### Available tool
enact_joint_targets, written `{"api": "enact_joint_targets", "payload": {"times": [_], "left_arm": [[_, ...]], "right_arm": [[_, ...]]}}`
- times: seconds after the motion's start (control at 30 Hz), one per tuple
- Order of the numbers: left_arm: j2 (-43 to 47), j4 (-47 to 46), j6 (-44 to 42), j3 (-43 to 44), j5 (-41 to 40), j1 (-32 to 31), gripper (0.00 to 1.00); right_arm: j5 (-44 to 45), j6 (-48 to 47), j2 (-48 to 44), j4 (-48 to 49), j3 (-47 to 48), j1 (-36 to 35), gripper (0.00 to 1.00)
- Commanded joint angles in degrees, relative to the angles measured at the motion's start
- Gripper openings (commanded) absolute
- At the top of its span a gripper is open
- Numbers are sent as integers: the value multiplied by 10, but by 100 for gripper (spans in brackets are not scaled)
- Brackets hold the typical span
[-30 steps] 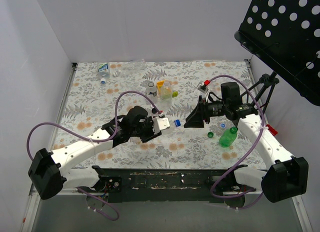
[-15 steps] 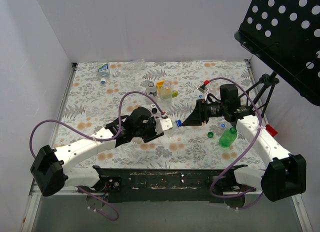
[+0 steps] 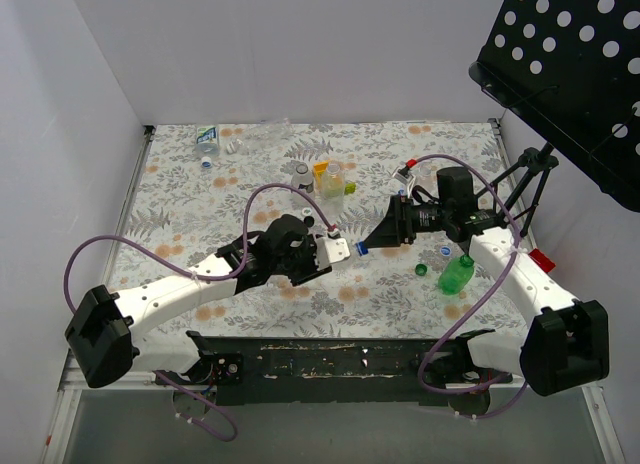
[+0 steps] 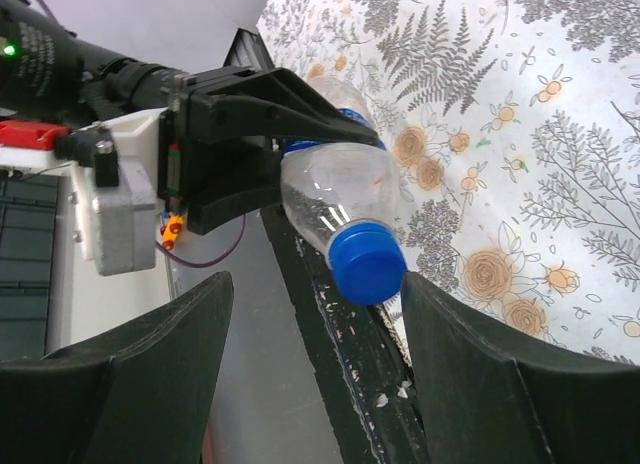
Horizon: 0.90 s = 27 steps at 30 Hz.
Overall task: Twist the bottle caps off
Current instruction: Unscrew the bottle cap from the plastic bottle.
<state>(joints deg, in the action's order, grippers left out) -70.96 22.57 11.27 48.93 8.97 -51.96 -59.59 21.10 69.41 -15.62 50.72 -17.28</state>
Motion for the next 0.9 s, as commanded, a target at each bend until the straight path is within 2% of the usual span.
{"api": "enact_joint_targets", "payload": {"times": [0.0, 0.57, 0.87], "left_arm": [[2, -15, -4, 28, -9, -5, 13], [-1, -21, 0, 25, -10, -10, 13], [-1, -21, -1, 26, -8, -11, 13]], "right_arm": [[32, 1, 9, 9, -13, -7, 75], [20, 22, 17, 52, -27, -19, 63], [-11, 32, 25, 79, -34, -19, 38]]}}
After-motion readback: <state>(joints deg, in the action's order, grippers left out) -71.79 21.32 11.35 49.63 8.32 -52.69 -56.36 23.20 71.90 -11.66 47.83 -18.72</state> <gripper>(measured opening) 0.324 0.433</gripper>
